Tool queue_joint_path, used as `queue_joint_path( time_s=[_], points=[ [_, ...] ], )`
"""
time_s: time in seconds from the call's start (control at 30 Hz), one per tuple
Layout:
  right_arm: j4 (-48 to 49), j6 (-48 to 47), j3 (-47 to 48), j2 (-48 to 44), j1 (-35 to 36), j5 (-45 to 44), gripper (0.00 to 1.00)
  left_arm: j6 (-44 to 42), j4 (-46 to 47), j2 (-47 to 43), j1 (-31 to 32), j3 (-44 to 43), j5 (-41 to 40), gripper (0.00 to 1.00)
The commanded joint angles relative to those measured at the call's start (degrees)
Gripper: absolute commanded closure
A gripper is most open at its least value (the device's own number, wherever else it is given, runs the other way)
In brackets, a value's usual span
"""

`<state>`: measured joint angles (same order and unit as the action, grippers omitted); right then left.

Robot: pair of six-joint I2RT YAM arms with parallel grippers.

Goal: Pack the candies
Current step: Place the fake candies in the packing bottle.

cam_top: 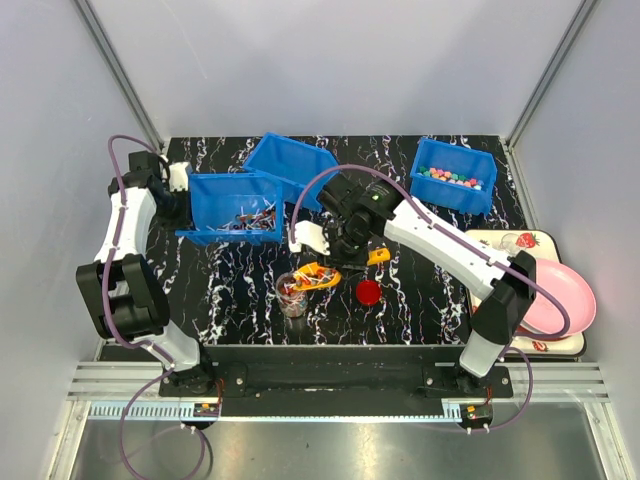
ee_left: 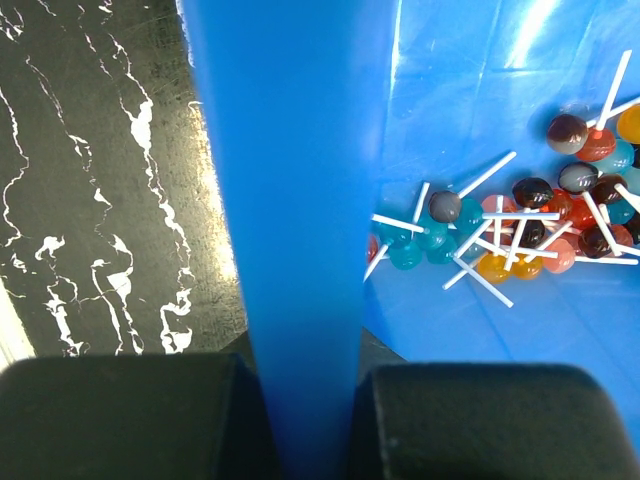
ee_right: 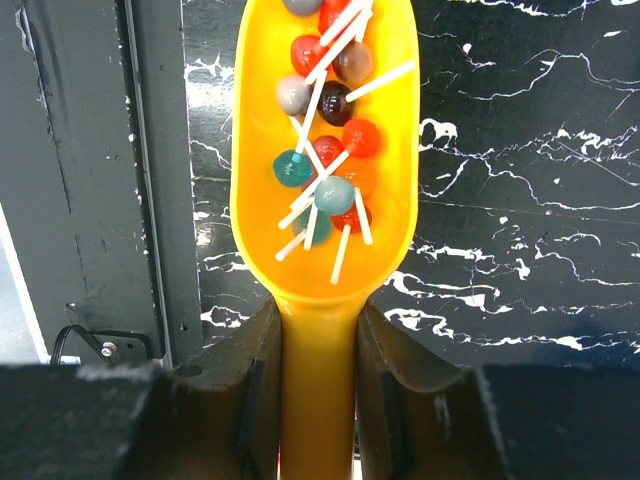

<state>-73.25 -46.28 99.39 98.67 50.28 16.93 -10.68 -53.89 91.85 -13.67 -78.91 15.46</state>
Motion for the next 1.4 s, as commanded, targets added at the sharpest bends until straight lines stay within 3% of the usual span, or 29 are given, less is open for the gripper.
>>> queue_joint_path(
  time_s=[0.0,1.37],
  points=[
    [-1.1,-0.8,3.6,0.6,0.9,-0.9,1.00,0.5,3.2,-4.0,-0.5,-0.2,5.3,1.00],
    [-7.5,-2.6,9.5,3.8,4.1,-8.0,1.00,-0.2,4.1,-3.9,-1.3,1.4,6.2,1.00]
  ],
)
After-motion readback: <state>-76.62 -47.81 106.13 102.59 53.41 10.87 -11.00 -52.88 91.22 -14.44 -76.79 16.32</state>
